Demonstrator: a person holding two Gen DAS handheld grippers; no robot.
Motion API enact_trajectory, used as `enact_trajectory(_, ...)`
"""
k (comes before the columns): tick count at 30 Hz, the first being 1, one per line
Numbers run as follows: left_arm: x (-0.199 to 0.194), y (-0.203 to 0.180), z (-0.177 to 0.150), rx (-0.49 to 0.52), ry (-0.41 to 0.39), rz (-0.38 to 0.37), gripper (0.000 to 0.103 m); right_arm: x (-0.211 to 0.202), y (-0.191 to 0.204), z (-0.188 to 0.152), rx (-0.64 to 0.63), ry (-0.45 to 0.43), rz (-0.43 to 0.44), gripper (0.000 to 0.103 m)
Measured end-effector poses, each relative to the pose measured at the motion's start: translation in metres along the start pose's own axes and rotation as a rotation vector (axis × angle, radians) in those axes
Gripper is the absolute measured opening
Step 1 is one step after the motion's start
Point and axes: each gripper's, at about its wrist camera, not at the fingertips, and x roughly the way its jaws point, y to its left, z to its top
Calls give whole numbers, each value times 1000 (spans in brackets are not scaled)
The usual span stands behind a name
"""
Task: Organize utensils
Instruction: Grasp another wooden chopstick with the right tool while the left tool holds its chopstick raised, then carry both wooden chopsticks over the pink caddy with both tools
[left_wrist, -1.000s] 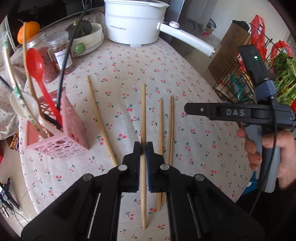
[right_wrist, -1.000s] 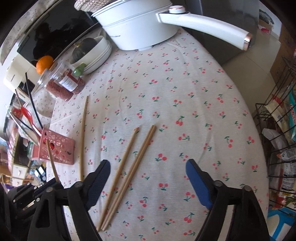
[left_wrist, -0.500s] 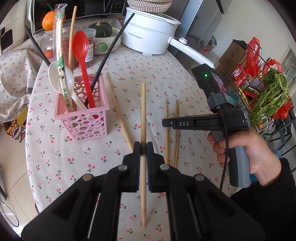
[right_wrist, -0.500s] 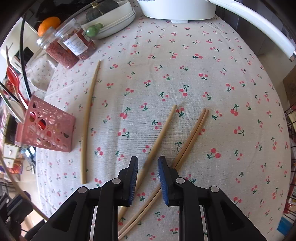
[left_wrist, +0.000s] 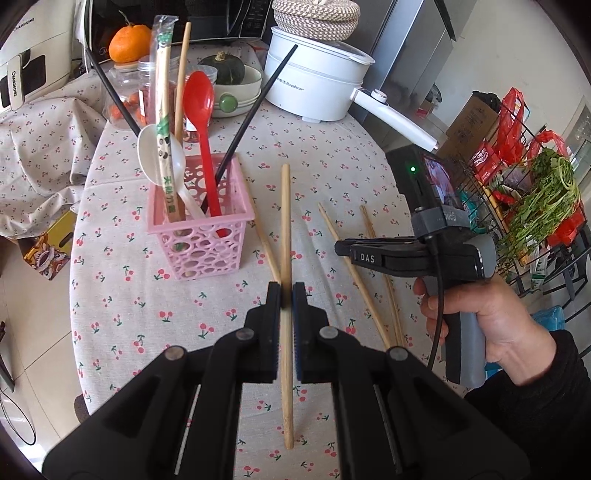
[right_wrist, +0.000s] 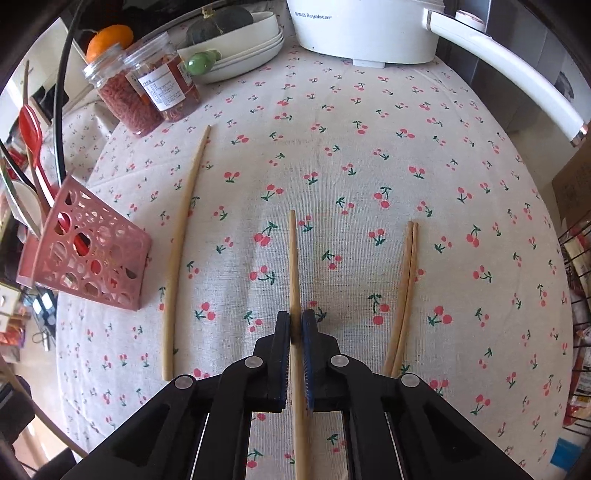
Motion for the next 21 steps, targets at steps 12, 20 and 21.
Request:
enact_trajectory(12, -47, -15, 2, 43, -173, -22, 7, -112, -1, -27, -63, -300, 189, 6)
enact_trajectory(20, -83, -28, 4, 69, -317, -45, 7, -178, 9, -46, -141, -455, 237, 6)
enact_trajectory(21, -88, -29, 4, 71, -337, -47, 7, -185, 10, -46, -147, -474, 245, 6)
